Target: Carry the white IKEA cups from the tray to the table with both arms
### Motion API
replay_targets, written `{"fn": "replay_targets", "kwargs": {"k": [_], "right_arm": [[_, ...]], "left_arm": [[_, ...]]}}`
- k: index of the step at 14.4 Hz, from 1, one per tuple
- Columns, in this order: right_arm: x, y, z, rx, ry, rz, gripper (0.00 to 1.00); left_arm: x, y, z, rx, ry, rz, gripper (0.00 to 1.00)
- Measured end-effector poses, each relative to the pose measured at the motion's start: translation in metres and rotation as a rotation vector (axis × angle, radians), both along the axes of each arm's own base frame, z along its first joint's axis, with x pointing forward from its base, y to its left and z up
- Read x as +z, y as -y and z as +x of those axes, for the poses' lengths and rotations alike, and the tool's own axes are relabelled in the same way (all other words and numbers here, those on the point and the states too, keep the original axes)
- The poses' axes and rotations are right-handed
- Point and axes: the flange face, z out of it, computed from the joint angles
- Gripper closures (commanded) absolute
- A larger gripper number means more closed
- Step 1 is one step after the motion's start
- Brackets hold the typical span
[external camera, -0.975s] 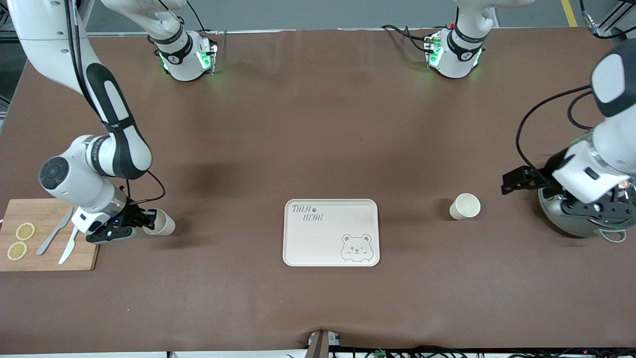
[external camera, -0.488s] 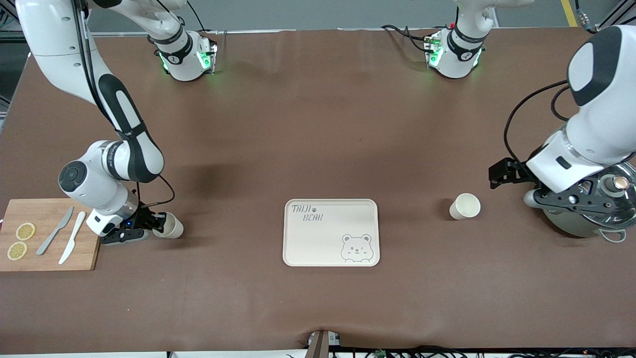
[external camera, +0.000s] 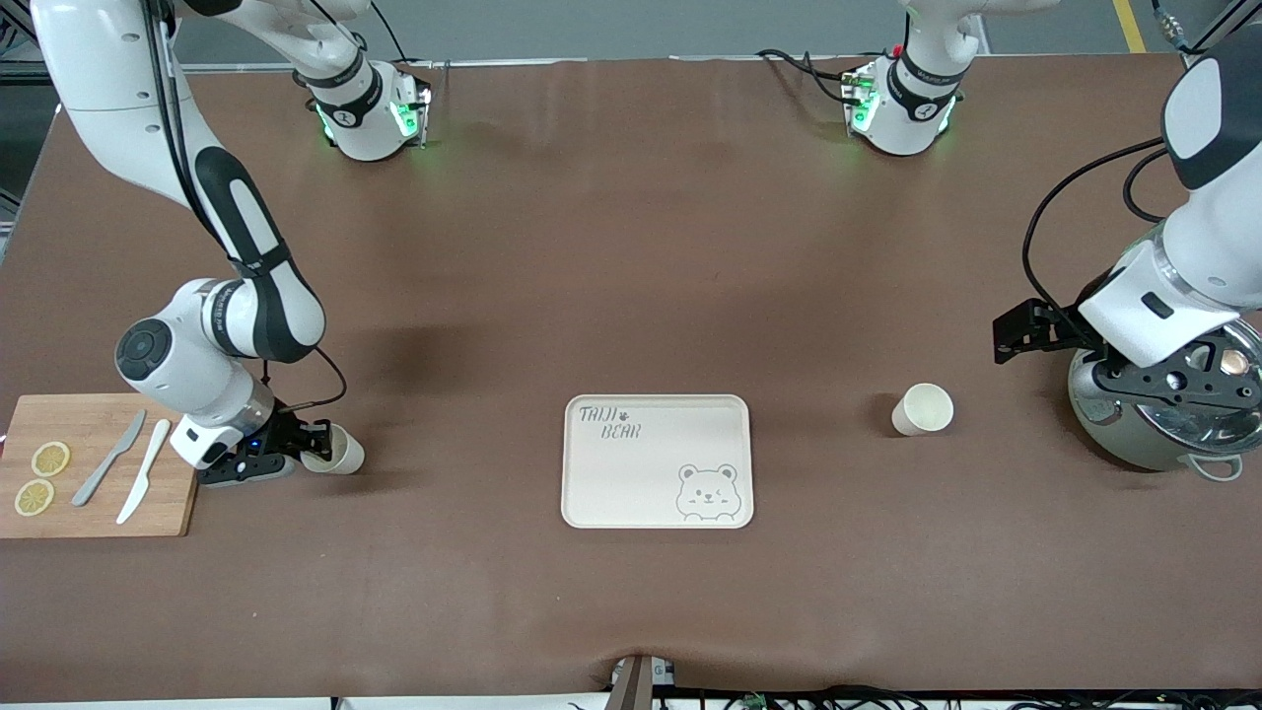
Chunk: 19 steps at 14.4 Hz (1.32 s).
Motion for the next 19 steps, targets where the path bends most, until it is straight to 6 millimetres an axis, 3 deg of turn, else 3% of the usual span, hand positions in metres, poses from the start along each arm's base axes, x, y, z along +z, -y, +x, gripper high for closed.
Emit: {"fn": "replay_targets", "kwargs": {"k": [4, 7, 10, 13, 17, 19], "right_arm": [[0.03, 0.001, 0.018, 0.012, -0.055, 0.021, 0.0], [0.102, 0.015, 0.04, 0.025, -0.137, 0.048, 0.0], [0.185, 0.036, 0.046, 0.043, -0.179, 0.018, 0.0], [0.25, 0.042, 0.029, 0.043, -0.196, 0.017, 0.0], [0.347, 0.049, -0.02, -0.013, -0.203, -0.058, 0.0], [0.384, 0.048, -0.043, -0.059, -0.188, -0.074, 0.0]], "left_arm": [[0.005, -0.001, -0.001, 0.001, 0.009, -0.001, 0.0], [0.015, -0.004, -0.012, -0.001, -0.024, 0.008, 0.0], [0.016, -0.006, -0.022, -0.022, -0.075, 0.018, 0.0], [0.022, -0.008, -0.025, -0.02, -0.071, 0.019, 0.0], [0.023, -0.009, -0.025, -0.018, -0.07, 0.019, 0.0], [0.023, -0.008, -0.026, -0.018, -0.071, 0.019, 0.0]]}}
